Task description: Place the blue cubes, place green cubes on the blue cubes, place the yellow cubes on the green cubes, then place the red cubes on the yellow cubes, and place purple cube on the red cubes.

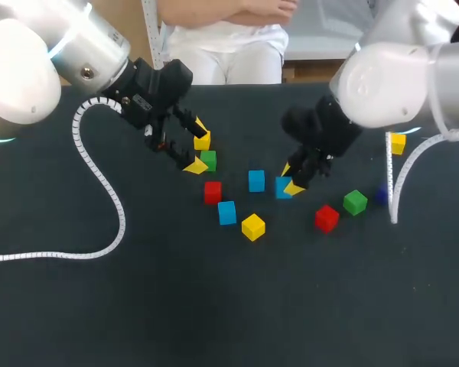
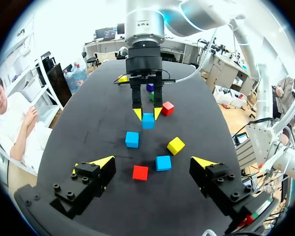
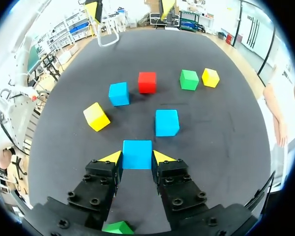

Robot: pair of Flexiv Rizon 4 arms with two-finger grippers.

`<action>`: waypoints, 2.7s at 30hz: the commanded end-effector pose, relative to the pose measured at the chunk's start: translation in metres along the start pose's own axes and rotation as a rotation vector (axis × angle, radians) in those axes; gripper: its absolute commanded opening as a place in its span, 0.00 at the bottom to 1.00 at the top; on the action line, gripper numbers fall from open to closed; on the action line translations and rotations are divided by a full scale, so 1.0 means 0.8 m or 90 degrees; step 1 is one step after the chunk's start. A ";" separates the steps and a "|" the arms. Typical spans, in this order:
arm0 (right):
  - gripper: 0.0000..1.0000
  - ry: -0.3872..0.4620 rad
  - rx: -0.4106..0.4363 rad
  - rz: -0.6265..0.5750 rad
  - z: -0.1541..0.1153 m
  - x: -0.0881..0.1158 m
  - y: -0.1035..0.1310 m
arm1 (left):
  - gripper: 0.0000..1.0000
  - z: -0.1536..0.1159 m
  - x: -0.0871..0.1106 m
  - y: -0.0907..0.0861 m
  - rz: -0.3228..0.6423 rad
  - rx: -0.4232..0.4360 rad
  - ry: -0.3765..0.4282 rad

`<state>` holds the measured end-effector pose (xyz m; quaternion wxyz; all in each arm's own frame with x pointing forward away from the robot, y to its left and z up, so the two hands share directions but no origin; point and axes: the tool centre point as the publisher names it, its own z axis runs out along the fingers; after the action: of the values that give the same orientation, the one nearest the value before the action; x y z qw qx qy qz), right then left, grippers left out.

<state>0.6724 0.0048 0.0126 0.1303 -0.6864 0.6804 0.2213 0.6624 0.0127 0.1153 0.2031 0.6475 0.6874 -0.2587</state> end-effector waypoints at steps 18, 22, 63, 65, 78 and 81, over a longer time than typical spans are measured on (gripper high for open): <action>0.00 0.006 -0.013 -0.002 0.009 -0.002 -0.015 | 1.00 0.000 -0.001 0.001 0.000 0.001 0.002; 0.00 0.007 -0.016 0.000 0.011 0.000 -0.015 | 1.00 0.000 -0.001 0.001 0.000 0.001 0.002; 0.00 0.000 -0.018 0.011 0.017 0.000 -0.038 | 1.00 0.000 -0.001 0.001 0.000 0.001 0.002; 0.00 0.001 -0.020 0.012 0.018 0.001 -0.038 | 1.00 0.000 -0.001 0.001 0.000 0.001 0.002; 0.00 0.000 -0.019 0.010 0.018 -0.002 -0.041 | 1.00 0.000 -0.001 0.001 0.000 0.001 0.002; 0.00 0.001 -0.018 0.011 0.018 -0.001 -0.043 | 1.00 0.000 -0.001 0.001 0.000 0.001 0.002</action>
<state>0.7031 0.0145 -0.0031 0.1187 -0.6825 0.6834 0.2303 0.6624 0.0127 0.1153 0.2031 0.6475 0.6874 -0.2587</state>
